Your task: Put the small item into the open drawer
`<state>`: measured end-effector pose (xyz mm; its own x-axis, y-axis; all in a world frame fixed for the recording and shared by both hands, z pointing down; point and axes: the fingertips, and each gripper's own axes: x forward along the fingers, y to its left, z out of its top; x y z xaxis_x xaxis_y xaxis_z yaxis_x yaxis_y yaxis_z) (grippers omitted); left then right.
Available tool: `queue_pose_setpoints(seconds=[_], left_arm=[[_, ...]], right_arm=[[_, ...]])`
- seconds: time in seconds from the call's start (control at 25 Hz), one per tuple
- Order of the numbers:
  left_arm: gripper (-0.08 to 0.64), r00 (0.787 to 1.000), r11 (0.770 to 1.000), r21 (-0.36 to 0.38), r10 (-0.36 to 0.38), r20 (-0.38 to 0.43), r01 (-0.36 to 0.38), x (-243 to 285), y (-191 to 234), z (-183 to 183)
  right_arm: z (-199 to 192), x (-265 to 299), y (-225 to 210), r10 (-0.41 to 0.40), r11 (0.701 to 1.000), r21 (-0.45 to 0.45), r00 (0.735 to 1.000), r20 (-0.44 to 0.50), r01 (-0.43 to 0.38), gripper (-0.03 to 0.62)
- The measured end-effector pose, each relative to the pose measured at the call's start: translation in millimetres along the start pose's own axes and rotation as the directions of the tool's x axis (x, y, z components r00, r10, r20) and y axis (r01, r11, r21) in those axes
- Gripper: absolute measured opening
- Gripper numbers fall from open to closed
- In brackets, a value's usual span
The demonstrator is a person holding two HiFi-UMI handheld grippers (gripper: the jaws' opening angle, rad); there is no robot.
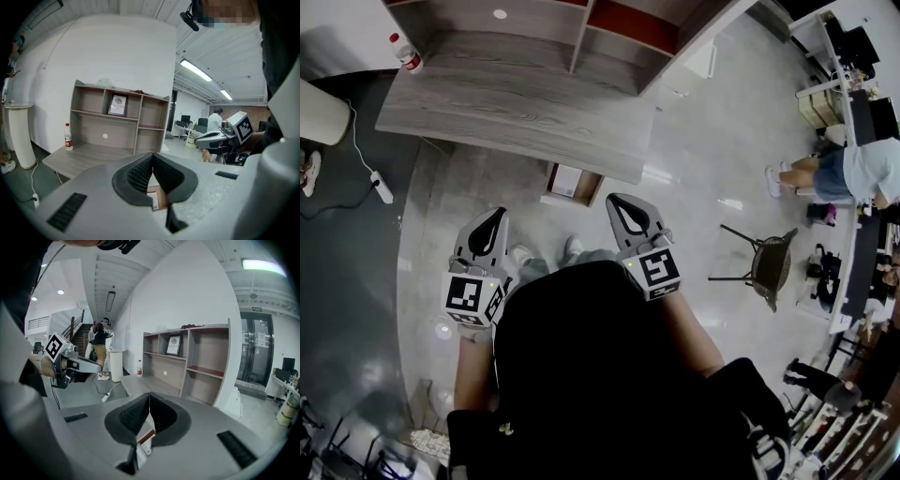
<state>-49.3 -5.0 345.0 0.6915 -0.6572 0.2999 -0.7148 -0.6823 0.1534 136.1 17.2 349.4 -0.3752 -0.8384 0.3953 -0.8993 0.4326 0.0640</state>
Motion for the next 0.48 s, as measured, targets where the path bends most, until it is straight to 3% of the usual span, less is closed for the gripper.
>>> queue_pose_setpoints(seconds=[0.48], left_arm=[[0.003,1.0,1.0,0.005,-0.008,0.027,0.008,-2.7,4.3,4.8]], right_arm=[[5.8,3.9,5.0,-0.012,1.0,-0.011,1.0,0.019,0.012,0.014]])
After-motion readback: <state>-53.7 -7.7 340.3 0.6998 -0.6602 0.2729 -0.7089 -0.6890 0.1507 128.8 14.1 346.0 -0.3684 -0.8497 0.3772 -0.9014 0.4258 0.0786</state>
